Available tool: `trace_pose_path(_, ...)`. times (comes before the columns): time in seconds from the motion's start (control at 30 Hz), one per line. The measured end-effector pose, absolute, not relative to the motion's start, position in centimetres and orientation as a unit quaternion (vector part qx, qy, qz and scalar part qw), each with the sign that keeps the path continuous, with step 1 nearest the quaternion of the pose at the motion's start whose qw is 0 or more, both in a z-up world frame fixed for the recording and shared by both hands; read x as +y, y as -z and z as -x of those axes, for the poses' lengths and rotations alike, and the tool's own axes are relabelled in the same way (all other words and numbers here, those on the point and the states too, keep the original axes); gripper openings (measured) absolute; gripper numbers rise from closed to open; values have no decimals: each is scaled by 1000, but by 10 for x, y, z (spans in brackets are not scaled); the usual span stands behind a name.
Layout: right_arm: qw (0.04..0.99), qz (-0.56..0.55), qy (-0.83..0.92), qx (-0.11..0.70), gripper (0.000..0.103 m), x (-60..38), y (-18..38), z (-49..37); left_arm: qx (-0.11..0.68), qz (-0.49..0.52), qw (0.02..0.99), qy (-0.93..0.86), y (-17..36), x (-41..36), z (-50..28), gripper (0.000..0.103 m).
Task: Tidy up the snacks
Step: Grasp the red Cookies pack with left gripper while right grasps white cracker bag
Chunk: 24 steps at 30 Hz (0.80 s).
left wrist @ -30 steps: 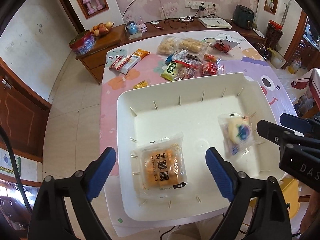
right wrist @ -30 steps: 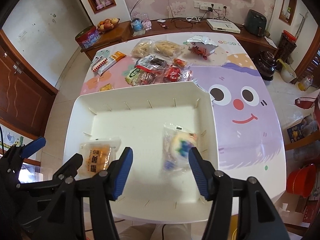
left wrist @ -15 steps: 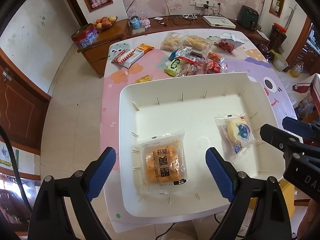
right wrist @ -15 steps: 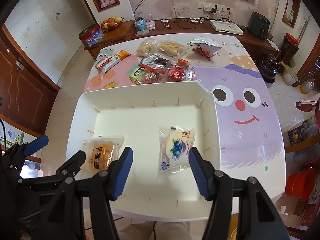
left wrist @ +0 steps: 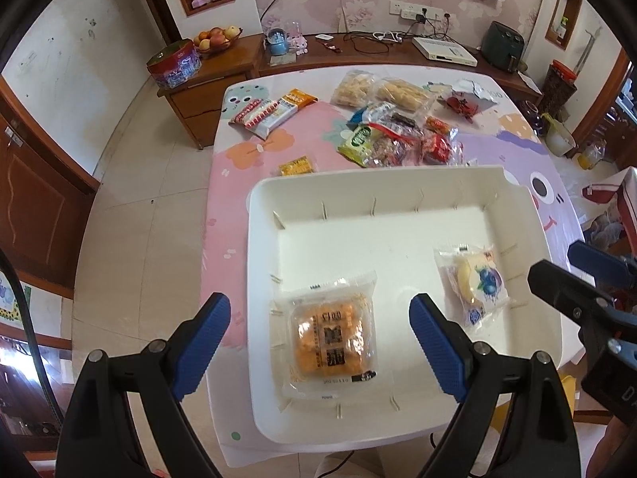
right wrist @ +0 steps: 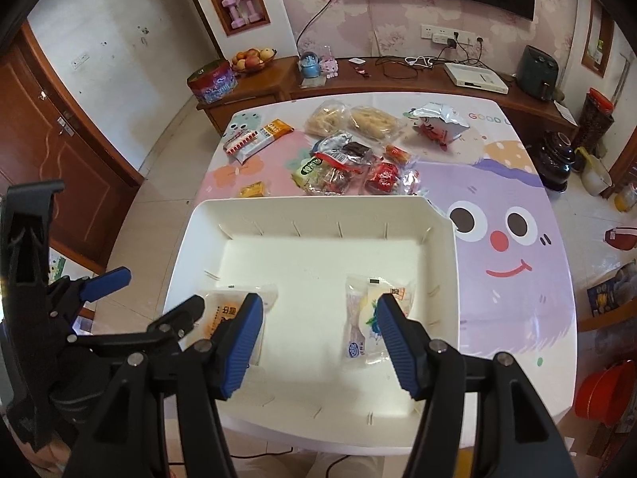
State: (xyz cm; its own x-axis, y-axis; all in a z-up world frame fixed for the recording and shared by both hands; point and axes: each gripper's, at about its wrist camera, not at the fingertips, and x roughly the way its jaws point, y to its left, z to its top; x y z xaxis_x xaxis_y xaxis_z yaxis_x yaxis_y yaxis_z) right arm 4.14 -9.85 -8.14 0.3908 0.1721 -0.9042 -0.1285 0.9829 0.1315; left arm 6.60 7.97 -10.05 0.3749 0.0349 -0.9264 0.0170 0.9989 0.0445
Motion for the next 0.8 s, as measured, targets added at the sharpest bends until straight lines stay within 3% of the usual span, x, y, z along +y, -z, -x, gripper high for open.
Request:
trace_pose_path(0.47,846,-17,-55,531,60,-141,44,-121,524,1,851,-37,53,126,-157,91)
trace_pose_path(0.8,856,-31,-24,515,60,-192,3,-258,510,27,857,-61,22,160,-275,91)
